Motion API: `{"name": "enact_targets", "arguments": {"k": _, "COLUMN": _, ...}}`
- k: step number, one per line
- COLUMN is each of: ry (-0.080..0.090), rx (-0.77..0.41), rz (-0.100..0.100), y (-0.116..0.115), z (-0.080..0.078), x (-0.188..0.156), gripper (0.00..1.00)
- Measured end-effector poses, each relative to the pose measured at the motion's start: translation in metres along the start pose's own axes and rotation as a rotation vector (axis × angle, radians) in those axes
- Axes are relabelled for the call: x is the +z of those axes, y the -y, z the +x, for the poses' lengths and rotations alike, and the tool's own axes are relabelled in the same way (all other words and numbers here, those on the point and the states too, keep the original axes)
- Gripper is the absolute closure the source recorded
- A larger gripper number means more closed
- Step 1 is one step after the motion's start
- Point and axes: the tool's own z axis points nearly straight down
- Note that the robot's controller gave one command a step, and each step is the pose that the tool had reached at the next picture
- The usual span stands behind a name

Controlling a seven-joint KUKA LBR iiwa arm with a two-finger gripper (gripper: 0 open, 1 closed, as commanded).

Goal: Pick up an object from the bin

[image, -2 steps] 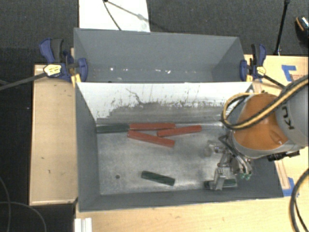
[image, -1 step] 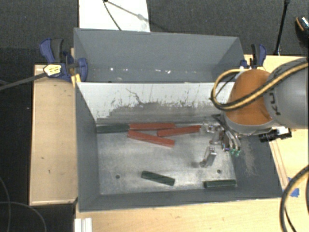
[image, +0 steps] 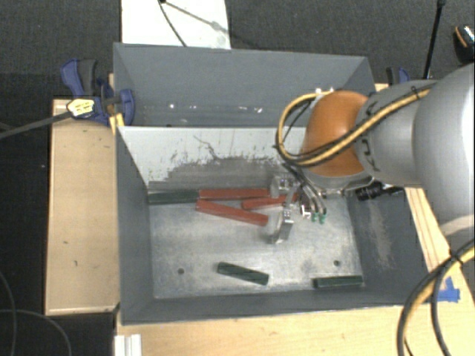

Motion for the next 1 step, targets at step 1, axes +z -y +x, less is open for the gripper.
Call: {"name": "enact_targets", "arguments": {"k": 1, "ry": 0.000, "rx": 0.141, "rz": 0.001, "y": -0.0512, "z": 0.0037, "x": -0.0003, "gripper": 0.00}}
